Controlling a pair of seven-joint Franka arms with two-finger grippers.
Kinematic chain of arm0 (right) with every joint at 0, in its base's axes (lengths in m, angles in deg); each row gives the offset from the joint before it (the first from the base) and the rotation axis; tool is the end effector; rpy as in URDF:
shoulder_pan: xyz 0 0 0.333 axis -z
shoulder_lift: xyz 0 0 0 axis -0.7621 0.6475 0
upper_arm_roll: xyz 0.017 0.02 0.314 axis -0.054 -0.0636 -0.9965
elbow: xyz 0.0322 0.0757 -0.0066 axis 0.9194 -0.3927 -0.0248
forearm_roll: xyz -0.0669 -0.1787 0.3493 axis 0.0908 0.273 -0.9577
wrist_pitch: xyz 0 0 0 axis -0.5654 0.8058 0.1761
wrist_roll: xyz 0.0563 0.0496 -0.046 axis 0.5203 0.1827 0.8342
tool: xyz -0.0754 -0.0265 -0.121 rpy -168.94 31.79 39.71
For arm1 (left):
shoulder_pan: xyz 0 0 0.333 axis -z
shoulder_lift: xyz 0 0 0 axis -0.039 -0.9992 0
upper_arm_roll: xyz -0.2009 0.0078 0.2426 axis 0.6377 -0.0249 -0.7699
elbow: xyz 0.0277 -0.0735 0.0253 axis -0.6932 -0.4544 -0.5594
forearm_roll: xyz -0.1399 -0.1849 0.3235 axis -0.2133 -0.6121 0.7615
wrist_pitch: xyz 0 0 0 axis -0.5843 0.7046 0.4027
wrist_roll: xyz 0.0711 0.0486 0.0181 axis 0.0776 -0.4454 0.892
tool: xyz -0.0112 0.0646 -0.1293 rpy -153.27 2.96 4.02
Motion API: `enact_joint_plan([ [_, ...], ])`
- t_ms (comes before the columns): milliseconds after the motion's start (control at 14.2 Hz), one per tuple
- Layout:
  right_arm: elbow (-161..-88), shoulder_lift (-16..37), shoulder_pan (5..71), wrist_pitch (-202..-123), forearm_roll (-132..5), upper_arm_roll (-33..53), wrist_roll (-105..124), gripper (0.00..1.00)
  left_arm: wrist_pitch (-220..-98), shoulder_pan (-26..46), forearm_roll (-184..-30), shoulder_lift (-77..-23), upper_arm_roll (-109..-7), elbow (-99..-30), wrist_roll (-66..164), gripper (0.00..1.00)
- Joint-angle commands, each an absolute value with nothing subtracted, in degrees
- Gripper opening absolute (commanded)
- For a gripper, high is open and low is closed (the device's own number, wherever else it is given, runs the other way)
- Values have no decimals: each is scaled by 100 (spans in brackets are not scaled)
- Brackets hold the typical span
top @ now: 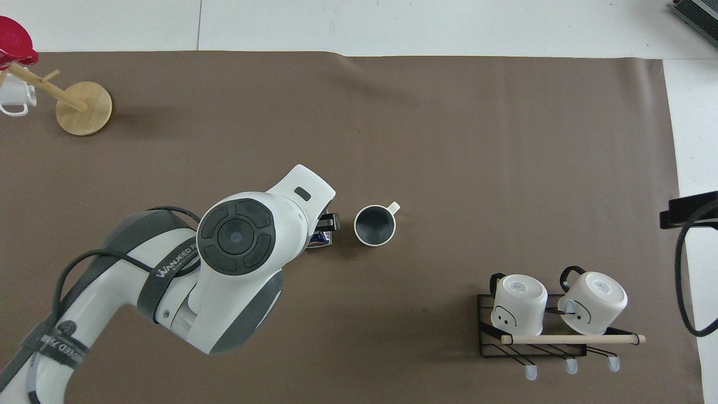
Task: Place cup and milk on table
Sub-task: 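Lower the carton beside the cup and open the left gripper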
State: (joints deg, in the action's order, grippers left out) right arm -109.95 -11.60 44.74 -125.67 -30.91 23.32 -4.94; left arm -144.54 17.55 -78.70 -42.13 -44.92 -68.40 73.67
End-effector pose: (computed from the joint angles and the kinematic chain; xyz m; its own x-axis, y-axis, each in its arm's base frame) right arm 0.5022 -0.0187 0.6442 0.9905 -0.1349 -0.0272 -0.1343 -0.9907 0.0233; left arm 0.4793 -0.3433 0.4182 0.9903 0.0456 0.1315 0.0379 -0.9975 0.0602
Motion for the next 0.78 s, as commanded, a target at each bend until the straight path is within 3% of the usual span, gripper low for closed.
enact_joint_plan([
  [0, -11132, -1261, 4534, -12628, -3192, 2326, -411, 100, -14483, 1921, -7736, -4299, -4577, -6706, 7501, 100],
  [282, -11132, -1261, 4517, -12637, -3184, 2326, -429, 100, -14325, 1956, -7815, -4291, -4569, -6513, 7782, 100],
  [705, -11132, -1261, 4499, -12655, -3184, 2317, -420, 100, -13131, 1842, -7859, -4238, -4621, -5731, 7703, 100],
])
